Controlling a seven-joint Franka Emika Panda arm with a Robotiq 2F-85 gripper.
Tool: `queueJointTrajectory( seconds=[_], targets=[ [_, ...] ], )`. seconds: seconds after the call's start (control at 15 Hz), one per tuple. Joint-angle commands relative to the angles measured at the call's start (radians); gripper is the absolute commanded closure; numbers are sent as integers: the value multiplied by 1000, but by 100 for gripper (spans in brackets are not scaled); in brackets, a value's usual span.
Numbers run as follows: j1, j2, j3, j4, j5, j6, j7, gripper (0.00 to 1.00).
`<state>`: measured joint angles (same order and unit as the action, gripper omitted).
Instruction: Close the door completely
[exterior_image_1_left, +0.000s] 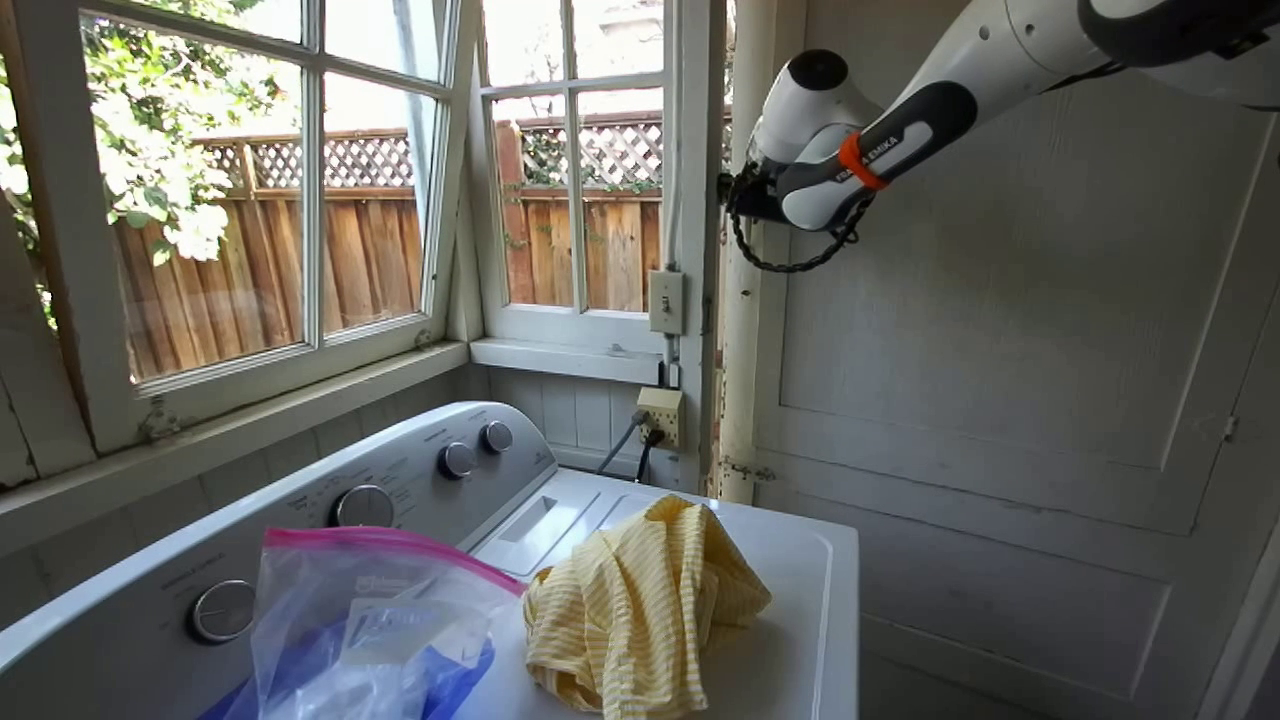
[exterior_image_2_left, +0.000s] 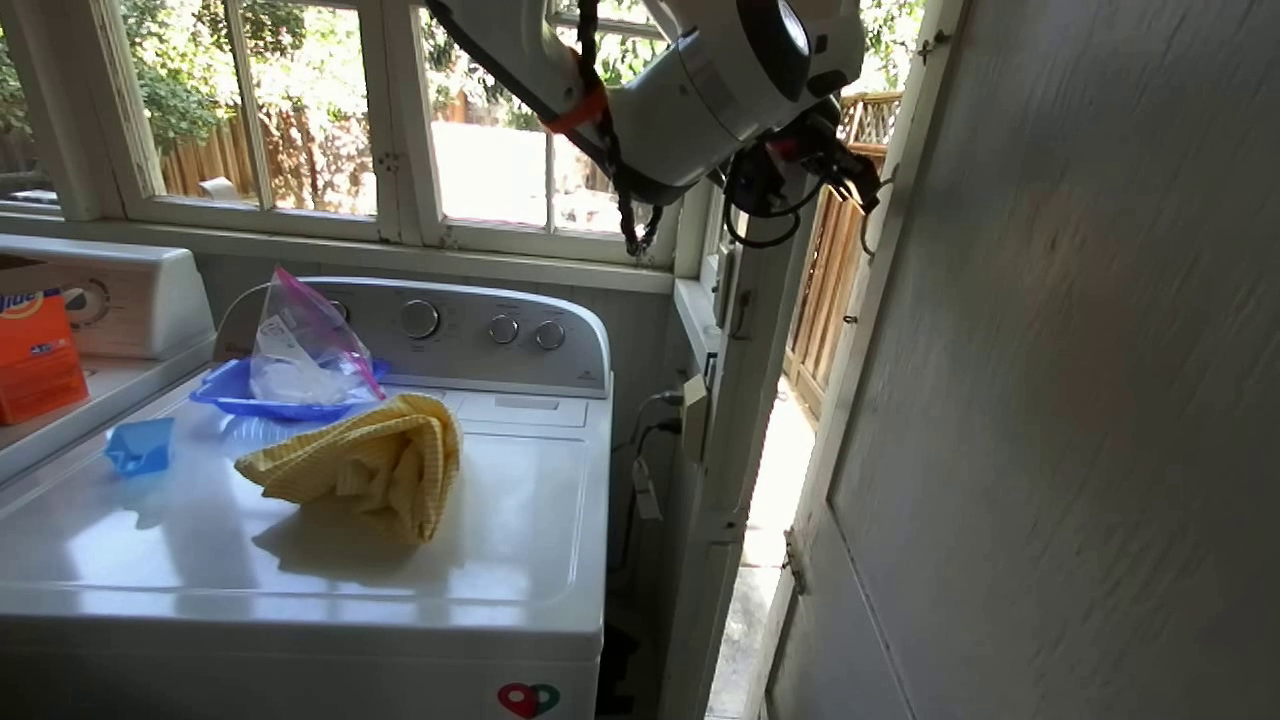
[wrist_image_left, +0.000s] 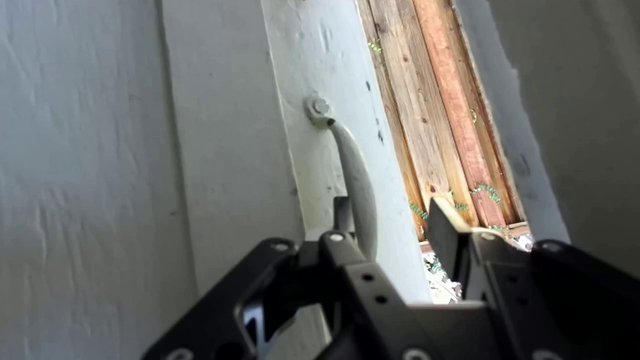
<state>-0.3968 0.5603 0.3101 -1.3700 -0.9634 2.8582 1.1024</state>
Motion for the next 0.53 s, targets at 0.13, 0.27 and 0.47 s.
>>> queueJointTrajectory(
  seconds=[0.13, 0.27, 0.47],
  targets=[
    [28, 12, -42, 26, -38, 14, 71, 57],
    [42, 18, -60, 38, -53, 15, 101, 61],
    [57, 22, -81, 44, -80, 19, 133, 68]
  ],
)
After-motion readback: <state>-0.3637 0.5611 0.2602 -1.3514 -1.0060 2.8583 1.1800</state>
